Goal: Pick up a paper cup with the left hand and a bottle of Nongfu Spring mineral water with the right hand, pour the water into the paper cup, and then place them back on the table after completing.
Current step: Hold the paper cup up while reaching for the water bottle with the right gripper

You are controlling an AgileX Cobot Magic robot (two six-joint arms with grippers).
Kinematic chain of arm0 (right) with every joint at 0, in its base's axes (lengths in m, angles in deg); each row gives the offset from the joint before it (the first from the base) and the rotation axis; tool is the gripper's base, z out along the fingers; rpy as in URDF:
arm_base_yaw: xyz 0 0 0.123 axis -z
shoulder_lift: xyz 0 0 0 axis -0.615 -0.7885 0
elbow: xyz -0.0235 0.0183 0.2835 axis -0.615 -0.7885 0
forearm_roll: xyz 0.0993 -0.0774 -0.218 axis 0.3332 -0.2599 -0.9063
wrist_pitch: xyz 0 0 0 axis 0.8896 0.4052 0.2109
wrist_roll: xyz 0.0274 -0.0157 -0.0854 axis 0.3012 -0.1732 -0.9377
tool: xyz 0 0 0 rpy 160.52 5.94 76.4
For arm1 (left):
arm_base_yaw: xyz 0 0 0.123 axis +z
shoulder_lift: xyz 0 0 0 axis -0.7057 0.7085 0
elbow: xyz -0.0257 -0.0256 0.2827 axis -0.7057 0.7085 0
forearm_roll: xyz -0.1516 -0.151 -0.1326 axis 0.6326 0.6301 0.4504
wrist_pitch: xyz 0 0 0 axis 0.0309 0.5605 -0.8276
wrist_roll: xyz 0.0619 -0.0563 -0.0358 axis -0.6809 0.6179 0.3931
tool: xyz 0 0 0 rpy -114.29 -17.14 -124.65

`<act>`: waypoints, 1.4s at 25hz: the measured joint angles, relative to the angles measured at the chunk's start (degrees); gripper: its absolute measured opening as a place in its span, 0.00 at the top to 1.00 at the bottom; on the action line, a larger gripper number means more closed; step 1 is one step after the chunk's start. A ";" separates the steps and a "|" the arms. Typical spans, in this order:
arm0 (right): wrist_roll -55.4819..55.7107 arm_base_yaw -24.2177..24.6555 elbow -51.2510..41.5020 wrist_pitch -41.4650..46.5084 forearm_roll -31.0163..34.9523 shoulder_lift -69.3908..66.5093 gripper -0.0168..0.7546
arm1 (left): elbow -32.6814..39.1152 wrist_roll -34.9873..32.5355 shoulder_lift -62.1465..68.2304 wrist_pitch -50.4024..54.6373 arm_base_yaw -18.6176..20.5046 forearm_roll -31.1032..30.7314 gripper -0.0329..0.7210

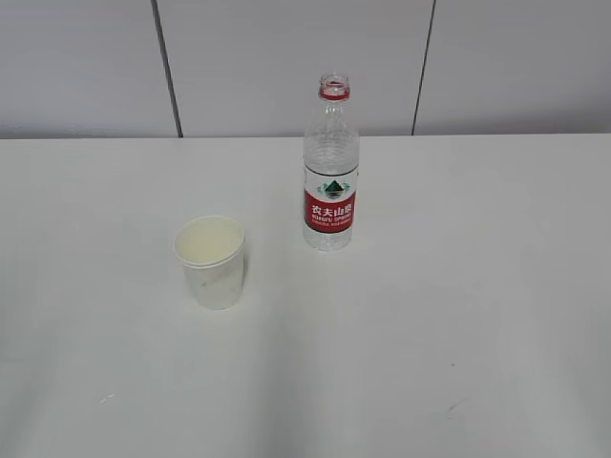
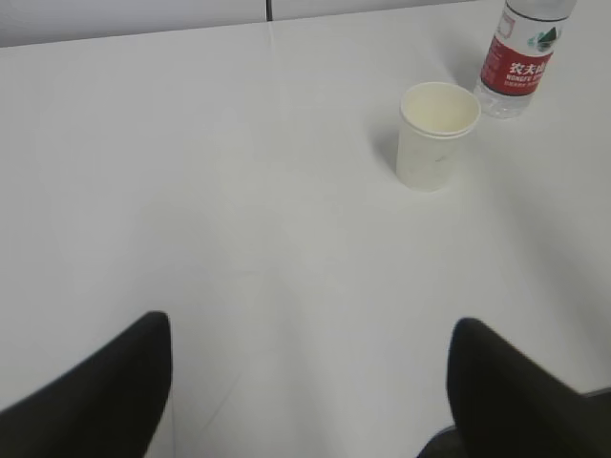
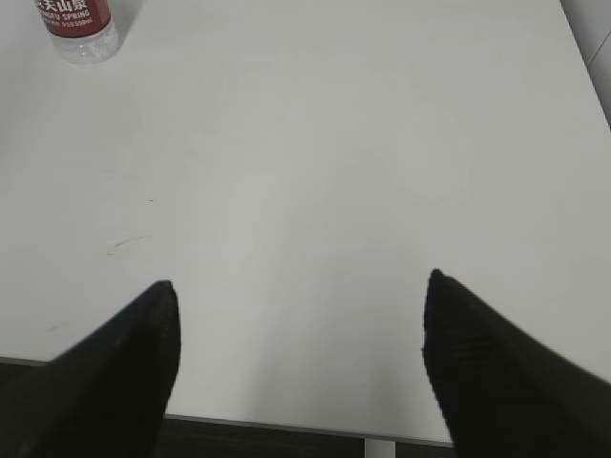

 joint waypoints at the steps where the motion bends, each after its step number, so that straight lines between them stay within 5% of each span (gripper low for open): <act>1: 0.00 0.00 0.00 0.00 0.00 0.00 0.22 | 0.00 0.00 0.00 0.00 0.00 0.00 0.24; 35: 0.14 0.00 0.00 0.00 0.00 0.00 0.22 | 0.00 0.00 0.00 0.00 0.00 0.00 0.24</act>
